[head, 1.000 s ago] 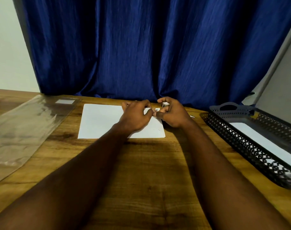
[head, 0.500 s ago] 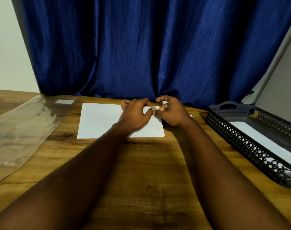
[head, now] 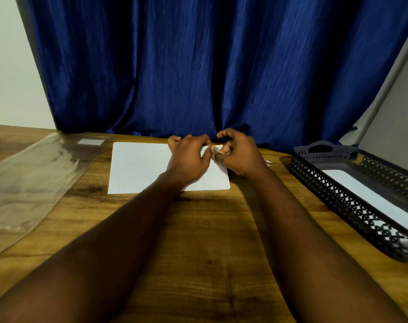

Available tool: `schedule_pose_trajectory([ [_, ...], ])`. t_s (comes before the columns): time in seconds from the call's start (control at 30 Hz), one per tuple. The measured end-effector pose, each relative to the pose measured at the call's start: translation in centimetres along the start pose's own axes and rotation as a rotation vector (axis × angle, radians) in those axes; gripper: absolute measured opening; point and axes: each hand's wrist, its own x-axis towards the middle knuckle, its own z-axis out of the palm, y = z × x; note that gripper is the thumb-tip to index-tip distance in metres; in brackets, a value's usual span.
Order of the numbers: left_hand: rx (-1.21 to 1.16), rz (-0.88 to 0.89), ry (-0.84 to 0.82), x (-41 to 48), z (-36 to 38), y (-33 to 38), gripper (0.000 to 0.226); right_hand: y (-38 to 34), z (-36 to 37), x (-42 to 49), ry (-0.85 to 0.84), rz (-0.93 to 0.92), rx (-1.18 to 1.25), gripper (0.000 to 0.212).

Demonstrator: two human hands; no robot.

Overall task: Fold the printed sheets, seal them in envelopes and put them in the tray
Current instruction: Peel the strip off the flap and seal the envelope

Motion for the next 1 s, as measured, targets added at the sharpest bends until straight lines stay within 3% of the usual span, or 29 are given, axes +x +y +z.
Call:
schedule_pose_trajectory([
  [0.1,-0.001,-0.015,0.027,0.0,0.1,-0.2,0.010,0.4,0.0,0.1,0.082,-0.009,-0.091,0.060],
  [0.23,-0.003,-0.027,0.039,0.0,0.2,-0.4,0.012,0.6,-0.1,0.0,0.112,0.070,-0.020,0.062],
  [0.4,-0.020,-0.027,0.049,0.1,0.3,-0.3,0.016,0.6,0.0,-0.5,-0.131,0.190,0.428,0.035],
  [0.63,-0.036,-0.049,0.078,0.2,0.4,-0.3,0.025,0.8,0.4,-0.7,-0.232,0.300,0.760,0.032],
  [0.87,-0.033,-0.096,0.075,0.4,0.4,-0.3,0.026,0.4,0.2,-0.8,-0.260,0.326,0.786,0.036],
  [1.0,-0.015,-0.099,0.053,0.4,0.4,-0.2,0.027,0.2,0.2,-0.9,-0.254,0.348,0.774,0.022],
])
